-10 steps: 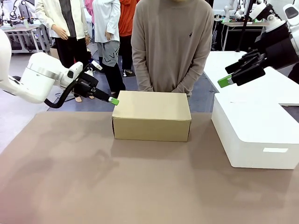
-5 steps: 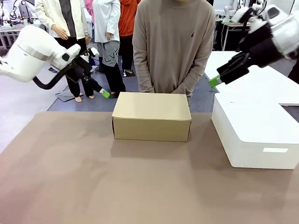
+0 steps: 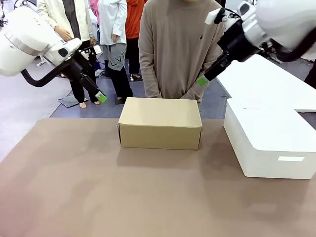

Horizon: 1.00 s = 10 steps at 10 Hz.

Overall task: Pack the shoes into the box.
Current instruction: Press down on the lid of the Shoes Box.

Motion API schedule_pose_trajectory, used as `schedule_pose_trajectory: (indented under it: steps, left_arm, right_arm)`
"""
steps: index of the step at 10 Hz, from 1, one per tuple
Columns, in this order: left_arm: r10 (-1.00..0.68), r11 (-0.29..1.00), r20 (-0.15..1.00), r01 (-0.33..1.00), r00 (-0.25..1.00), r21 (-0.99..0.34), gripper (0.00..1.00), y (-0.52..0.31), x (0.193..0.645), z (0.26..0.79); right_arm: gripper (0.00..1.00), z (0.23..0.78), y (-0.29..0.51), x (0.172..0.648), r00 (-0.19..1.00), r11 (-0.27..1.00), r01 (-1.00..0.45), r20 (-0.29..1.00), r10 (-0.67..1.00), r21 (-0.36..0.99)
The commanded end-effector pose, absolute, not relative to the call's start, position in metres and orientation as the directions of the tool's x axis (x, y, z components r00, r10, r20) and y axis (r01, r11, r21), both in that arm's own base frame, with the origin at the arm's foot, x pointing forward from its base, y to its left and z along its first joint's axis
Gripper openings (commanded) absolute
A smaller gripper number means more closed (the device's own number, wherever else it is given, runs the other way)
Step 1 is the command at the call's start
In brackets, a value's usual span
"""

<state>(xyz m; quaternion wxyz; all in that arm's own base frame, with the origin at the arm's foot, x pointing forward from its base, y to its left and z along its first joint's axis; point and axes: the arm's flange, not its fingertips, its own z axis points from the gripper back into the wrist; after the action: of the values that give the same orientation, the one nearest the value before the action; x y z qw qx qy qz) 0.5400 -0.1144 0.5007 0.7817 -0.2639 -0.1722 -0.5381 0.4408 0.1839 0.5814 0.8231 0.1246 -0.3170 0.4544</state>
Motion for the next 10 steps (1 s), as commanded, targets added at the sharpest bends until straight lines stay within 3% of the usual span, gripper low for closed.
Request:
schedule_pose_trajectory:
  steps: [1, 3, 8, 9, 10]
  left_arm:
    - [-0.798, 0.319, 0.483, 0.932, 0.361, -0.17, 1.0, -0.121, 0.517, 0.509]
    - [-0.836, 0.33, 0.436, 0.94, 0.332, -0.083, 1.0, -0.126, 0.503, 0.529]
    - [-0.769, 0.443, 0.546, 0.893, 0.334, 0.078, 1.0, -0.115, 0.481, 0.528]
    - [-0.817, 0.356, 0.489, 0.934, 0.305, 0.013, 1.0, -0.121, 0.491, 0.542]
    - [-0.817, 0.356, 0.489, 0.934, 0.305, 0.013, 1.0, -0.121, 0.491, 0.542]
  right_arm:
    - [0.01, 0.58, 0.201, 0.461, 0.437, 0.588, -0.806, 0.607, 0.664, -0.063]
    - [0.0, 0.569, 0.216, 0.481, 0.446, 0.588, -0.806, 0.584, 0.678, -0.068]
    - [0.0, 0.547, 0.225, 0.492, 0.448, 0.58, -0.812, 0.57, 0.689, -0.063]
    - [0.0, 0.547, 0.225, 0.492, 0.448, 0.58, -0.812, 0.57, 0.689, -0.063]
    - [0.0, 0.547, 0.225, 0.492, 0.448, 0.58, -0.812, 0.57, 0.689, -0.063]
